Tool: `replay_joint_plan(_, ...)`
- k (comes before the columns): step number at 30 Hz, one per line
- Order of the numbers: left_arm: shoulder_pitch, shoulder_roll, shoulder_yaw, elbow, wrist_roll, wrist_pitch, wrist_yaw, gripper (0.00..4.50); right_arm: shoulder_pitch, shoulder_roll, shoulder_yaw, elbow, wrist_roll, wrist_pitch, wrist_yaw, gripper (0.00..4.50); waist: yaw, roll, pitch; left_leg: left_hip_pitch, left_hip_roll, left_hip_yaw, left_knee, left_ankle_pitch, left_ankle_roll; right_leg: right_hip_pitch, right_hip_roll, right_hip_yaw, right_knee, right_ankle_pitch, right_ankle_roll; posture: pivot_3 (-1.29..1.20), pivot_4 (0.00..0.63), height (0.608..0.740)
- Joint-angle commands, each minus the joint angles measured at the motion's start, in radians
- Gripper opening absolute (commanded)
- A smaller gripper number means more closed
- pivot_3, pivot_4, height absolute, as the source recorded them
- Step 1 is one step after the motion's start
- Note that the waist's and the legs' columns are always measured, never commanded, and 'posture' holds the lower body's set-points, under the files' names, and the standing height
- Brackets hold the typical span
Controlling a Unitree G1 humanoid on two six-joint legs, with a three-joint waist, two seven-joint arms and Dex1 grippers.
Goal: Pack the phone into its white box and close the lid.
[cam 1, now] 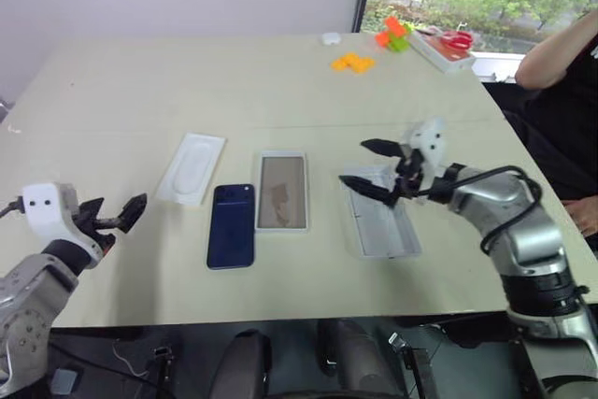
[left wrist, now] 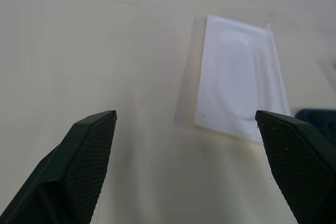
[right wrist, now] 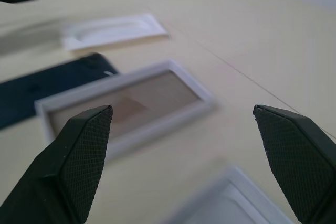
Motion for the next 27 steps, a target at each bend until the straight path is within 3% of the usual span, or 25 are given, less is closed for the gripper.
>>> replay_joint_plan(1,-0.066,-0.007,0.010,0.003,-0.046,0.088,0.095,4.47,0.008,0.017,0.006,-0.073,0.014,0.010,-0.023,4.49,-0.001,0.000,0.000,-0.001,0.000,-0.001,0.002,0.000,0.000,0.000,0.000,0.000,0.001,0.000,0.000,0.00,0.150,0.740)
replay_joint_plan(8,-0.249,-0.045,0.001,0.149,-0.087,0.252,0.239,4.47,0.037,0.045,0.030,-0.137,0.032,0.045,-0.043,4.49,-0.005,0.000,0.000,0.000,-0.002,0.000,0.011,0.000,0.000,0.002,-0.001,0.000,0.006,0.000,-0.001,0.00,0.150,0.740)
replay_joint_plan(21,-0.465,-0.071,-0.001,0.425,-0.059,0.393,0.271,4.47,0.055,0.042,0.038,-0.198,0.054,0.079,-0.067,4.49,0.000,0.000,0.000,0.000,-0.002,-0.002,0.011,0.000,0.000,0.000,0.000,0.000,0.012,-0.001,0.000,0.00,0.150,0.740)
replay_joint_plan(24,-0.480,-0.087,0.026,0.442,-0.070,0.408,0.279,3.67,0.062,0.037,0.036,-0.208,0.050,0.080,-0.074,4.50,-0.001,0.000,0.000,0.000,-0.003,-0.002,0.011,0.000,0.000,0.000,-0.001,0.000,0.012,-0.001,0.000,0.00,0.150,0.740)
replay_joint_plan(27,-0.485,-0.105,0.060,0.443,-0.086,0.424,0.287,2.17,0.066,0.034,0.036,-0.212,0.052,0.081,-0.076,4.50,-0.001,0.000,0.000,0.000,-0.002,-0.002,0.011,0.000,0.000,0.000,-0.001,0.000,0.012,-0.001,0.000,0.00,0.150,0.740)
